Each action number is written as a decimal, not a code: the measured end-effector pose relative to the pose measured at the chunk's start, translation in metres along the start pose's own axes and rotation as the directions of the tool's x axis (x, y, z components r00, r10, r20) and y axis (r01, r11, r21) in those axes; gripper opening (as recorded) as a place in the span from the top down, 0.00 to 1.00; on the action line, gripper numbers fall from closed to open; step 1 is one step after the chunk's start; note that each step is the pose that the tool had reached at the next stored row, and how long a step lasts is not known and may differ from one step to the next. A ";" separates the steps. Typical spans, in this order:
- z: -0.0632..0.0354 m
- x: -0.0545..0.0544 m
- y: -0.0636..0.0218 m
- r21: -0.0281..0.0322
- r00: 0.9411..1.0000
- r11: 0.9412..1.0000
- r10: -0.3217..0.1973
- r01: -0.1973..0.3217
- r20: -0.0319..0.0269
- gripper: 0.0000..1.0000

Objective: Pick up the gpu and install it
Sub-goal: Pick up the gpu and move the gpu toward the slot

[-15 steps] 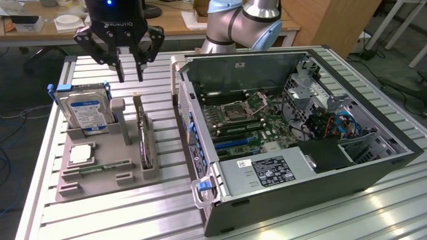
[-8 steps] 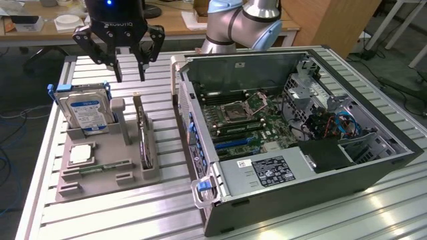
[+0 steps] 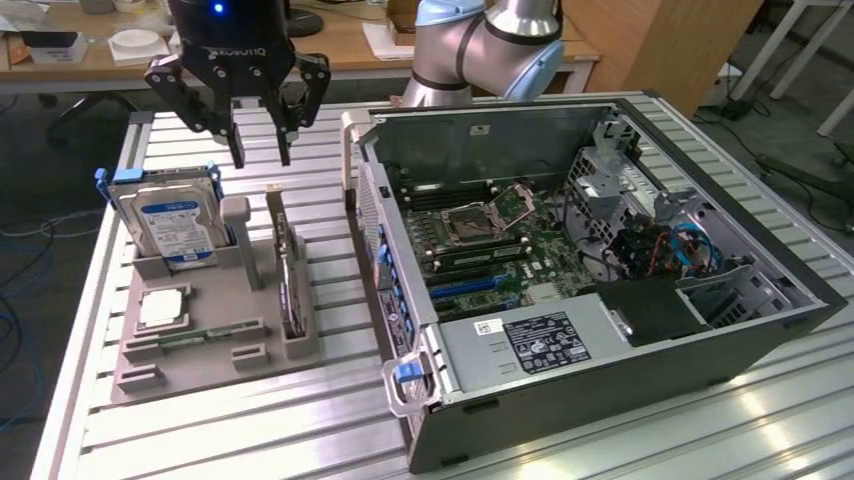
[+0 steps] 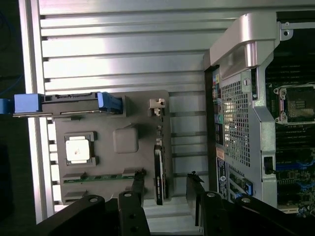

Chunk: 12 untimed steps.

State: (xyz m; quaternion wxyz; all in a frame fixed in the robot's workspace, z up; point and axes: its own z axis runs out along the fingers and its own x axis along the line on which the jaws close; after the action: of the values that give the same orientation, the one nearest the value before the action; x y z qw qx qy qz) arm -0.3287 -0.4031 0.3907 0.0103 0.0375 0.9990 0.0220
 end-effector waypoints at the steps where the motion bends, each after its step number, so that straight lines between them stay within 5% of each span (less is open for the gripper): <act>1: 0.0014 0.000 -0.0007 0.000 1.000 1.000 0.000 0.000 0.000 0.53; 12: 0.0054 0.000 -0.0028 0.000 1.000 1.000 0.000 0.000 0.000 0.53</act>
State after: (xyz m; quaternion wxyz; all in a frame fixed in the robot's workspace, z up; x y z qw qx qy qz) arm -0.3287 -0.4056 0.3851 0.0102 0.0375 0.9990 0.0220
